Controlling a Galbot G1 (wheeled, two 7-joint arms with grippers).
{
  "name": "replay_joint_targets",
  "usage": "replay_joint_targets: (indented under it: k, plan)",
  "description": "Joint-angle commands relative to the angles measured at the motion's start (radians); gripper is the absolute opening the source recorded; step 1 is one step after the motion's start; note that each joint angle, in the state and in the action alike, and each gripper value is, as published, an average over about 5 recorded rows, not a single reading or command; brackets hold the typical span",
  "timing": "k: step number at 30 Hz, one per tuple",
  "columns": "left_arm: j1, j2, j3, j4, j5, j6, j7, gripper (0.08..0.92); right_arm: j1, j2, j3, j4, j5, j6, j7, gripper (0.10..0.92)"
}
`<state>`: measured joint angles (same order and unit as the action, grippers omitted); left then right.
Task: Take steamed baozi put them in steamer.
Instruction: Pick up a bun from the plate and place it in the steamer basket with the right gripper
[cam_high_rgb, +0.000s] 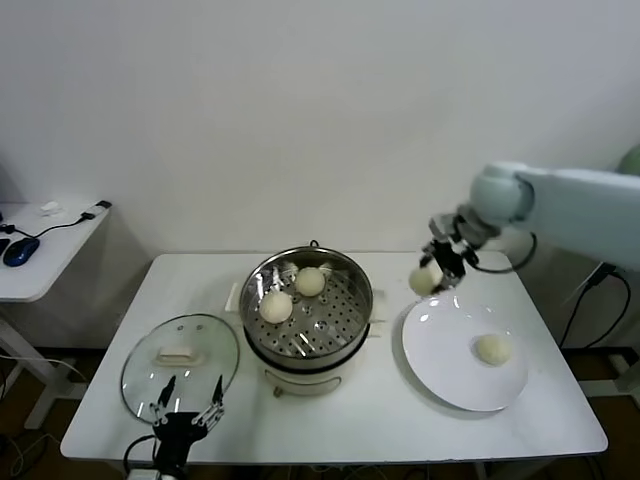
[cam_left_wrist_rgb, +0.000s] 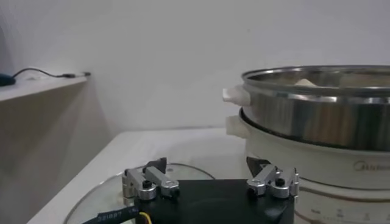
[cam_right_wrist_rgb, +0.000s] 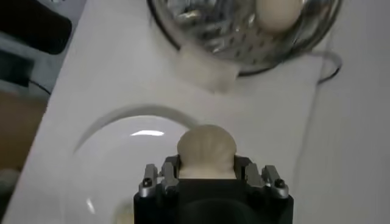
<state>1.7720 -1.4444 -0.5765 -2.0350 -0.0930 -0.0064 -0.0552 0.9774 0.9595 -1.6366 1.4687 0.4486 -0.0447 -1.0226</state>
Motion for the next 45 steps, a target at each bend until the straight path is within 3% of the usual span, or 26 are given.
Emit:
replay_joint_targets:
  k: [1, 9, 34, 45]
  plan:
    - [-0.001, -0.008, 0.001, 0.007, 0.01, 0.006, -0.002, 0.823, 0.095, 0.315, 0.094, 0.009, -0.067, 0.311, -0.057, 0.588]
    - [-0.002, -0.016, -0.009, 0.017, 0.012, 0.008, -0.003, 0.823, -0.101, 0.421, 0.126, 0.043, -0.225, 0.474, -0.047, 0.585]
    - [0.0, -0.019, -0.016, 0.025, 0.009, 0.004, -0.005, 0.823, -0.385, 0.432, 0.12, -0.128, -0.432, 0.51, -0.007, 0.594]
    - [0.008, -0.026, -0.013, 0.017, 0.016, 0.0, -0.005, 0.823, -0.319, 0.424, 0.138, -0.157, -0.364, 0.56, -0.005, 0.815]
